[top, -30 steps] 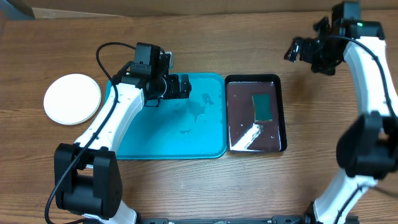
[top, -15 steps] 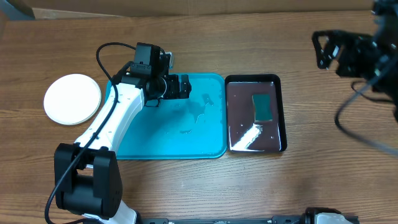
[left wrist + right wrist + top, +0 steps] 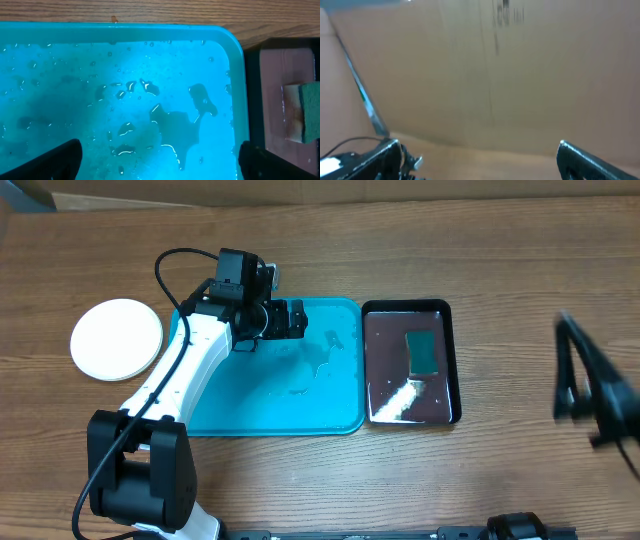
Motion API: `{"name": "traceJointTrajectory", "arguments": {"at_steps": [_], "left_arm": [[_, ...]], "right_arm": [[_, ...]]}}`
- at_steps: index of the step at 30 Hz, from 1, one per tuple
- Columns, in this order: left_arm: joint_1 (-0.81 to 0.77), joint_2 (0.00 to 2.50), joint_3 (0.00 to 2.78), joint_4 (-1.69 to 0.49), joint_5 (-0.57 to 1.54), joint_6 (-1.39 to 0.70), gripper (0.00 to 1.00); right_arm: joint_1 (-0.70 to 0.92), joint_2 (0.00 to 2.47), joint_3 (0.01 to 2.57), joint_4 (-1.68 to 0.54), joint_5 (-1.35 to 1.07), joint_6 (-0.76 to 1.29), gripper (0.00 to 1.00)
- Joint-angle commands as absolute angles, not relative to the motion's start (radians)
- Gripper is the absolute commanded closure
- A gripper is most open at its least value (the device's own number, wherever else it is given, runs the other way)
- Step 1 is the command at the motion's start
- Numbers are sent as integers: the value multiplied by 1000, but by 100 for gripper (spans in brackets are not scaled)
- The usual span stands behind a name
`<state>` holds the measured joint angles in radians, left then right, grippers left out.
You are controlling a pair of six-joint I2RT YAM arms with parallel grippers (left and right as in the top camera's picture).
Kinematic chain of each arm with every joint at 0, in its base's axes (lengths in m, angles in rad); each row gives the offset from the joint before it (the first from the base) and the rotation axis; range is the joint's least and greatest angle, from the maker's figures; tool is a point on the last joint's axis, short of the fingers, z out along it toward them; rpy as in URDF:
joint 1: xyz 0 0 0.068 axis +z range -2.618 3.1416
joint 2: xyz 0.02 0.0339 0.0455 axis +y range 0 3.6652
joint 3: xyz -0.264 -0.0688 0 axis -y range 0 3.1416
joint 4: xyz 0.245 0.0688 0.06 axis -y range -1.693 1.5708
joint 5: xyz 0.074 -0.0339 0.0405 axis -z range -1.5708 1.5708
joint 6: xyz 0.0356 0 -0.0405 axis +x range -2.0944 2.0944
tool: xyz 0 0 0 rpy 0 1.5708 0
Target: Clean dirty plates on tray and stack at the side
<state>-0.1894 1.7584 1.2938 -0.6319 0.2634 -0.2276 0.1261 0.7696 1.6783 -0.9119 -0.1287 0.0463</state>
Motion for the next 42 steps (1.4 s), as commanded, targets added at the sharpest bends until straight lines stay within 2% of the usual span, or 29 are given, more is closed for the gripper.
{"name": "traceJointTrajectory", "arguments": {"at_steps": [1, 8, 12, 18, 21, 42], "left_arm": [[-190, 1736, 1303, -632, 255, -202, 0], [-190, 1736, 1303, -632, 255, -202, 0], [-190, 1736, 1303, -632, 255, -202, 0], [-190, 1736, 1303, -632, 255, -202, 0], [-190, 1736, 1303, -632, 255, -202, 0], [-190, 1736, 1303, -632, 255, -202, 0]], "right_arm": [[132, 626, 1502, -833, -109, -30, 0], [124, 290, 1090, -575, -110, -31, 0], [91, 150, 851, -332, -162, -31, 0], [49, 28, 542, 75, -253, -30, 0], [43, 3, 439, 187, -279, -29, 0], [44, 3, 56, 330, -231, -23, 0]]}}
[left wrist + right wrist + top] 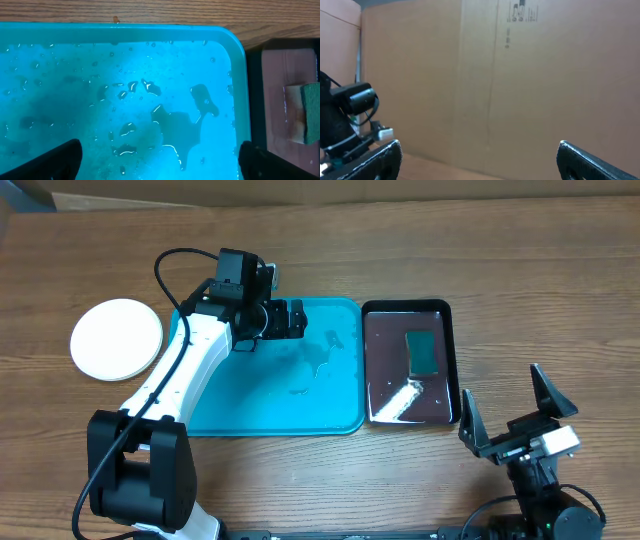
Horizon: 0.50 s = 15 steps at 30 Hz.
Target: Clean dirty plates on tray and stack at the side
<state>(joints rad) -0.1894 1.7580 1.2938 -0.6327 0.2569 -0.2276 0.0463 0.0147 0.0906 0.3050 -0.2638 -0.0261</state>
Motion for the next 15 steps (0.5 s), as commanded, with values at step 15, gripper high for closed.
{"name": "traceJointTrajectory", "arguments": {"at_steps": [15], "left_arm": [[-190, 1736, 1303, -632, 254, -202, 0]], "right_arm": [[46, 3, 7, 172, -147, -23, 0]]}}
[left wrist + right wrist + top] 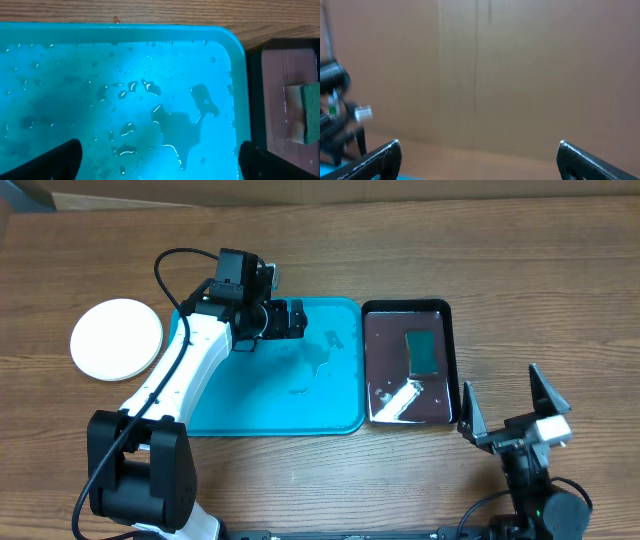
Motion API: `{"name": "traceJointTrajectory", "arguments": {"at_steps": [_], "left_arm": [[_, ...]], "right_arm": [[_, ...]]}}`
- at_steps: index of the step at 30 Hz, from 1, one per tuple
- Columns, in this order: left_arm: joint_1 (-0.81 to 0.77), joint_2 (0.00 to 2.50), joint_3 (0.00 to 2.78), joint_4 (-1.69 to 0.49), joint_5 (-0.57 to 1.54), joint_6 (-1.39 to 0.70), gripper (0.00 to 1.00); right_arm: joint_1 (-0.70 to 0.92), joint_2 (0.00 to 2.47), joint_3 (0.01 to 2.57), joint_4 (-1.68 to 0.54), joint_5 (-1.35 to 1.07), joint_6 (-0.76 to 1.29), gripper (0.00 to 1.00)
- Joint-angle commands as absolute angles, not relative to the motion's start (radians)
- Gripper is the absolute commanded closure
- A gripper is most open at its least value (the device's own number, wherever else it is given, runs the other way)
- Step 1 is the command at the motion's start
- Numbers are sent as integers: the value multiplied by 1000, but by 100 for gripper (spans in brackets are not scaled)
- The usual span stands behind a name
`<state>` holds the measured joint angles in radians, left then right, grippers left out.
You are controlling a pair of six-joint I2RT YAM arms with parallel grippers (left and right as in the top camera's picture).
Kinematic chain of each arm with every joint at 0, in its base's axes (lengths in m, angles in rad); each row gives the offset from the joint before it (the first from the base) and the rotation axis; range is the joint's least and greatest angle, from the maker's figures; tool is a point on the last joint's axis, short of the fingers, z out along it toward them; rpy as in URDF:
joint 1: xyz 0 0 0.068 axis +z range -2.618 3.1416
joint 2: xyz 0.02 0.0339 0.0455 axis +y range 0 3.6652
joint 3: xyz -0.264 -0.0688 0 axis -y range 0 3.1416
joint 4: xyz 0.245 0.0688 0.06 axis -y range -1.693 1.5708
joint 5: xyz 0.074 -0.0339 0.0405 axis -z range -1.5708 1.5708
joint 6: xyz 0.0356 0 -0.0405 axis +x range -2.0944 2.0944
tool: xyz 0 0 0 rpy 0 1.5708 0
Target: Clean dirty plates on tray and stack at the side
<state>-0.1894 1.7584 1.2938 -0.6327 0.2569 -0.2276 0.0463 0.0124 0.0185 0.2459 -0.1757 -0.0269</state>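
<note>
A white plate (pixel 116 339) lies on the table left of the teal tray (pixel 210 405). The tray holds only water drops and a puddle (pixel 176 127); no plate shows on it. My left gripper (pixel 296 318) hangs open over the tray's far part, its fingertips (pixel 60 160) wide apart with nothing between them. At the table's front right my right gripper (pixel 510 416) stands open, pointing up and away from the table. In its own view the right gripper (pixel 479 160) is empty and faces a brown cardboard wall.
A black tray (pixel 449 360) with shallow water stands right of the teal tray, with a green sponge (pixel 424 351) in its far half; the sponge (pixel 310 112) also shows at the left wrist view's right edge. Cardboard boxes line the table's far edge.
The right gripper has shifted slightly at the front right and its view has turned a little, now blurred. The left gripper, plate, trays and sponge are unchanged.
At first the right arm was a blur by the table's right edge, while the left gripper hung open over the wet tray. Then the right gripper stood open at the front right, pointing up. It is there now; the left has stayed put throughout.
</note>
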Motion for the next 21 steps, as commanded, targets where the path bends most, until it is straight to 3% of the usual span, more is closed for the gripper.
{"name": "traceJointTrajectory", "arguments": {"at_steps": [1, 5, 21], "left_arm": [[-190, 1736, 1303, -632, 255, -202, 0], [-190, 1736, 1303, -632, 254, -202, 0], [-190, 1736, 1303, -632, 255, -202, 0]], "right_arm": [[46, 3, 7, 110, -151, -23, 0], [46, 3, 8, -79, -144, -22, 0], [44, 3, 8, -73, -113, -23, 0]]}}
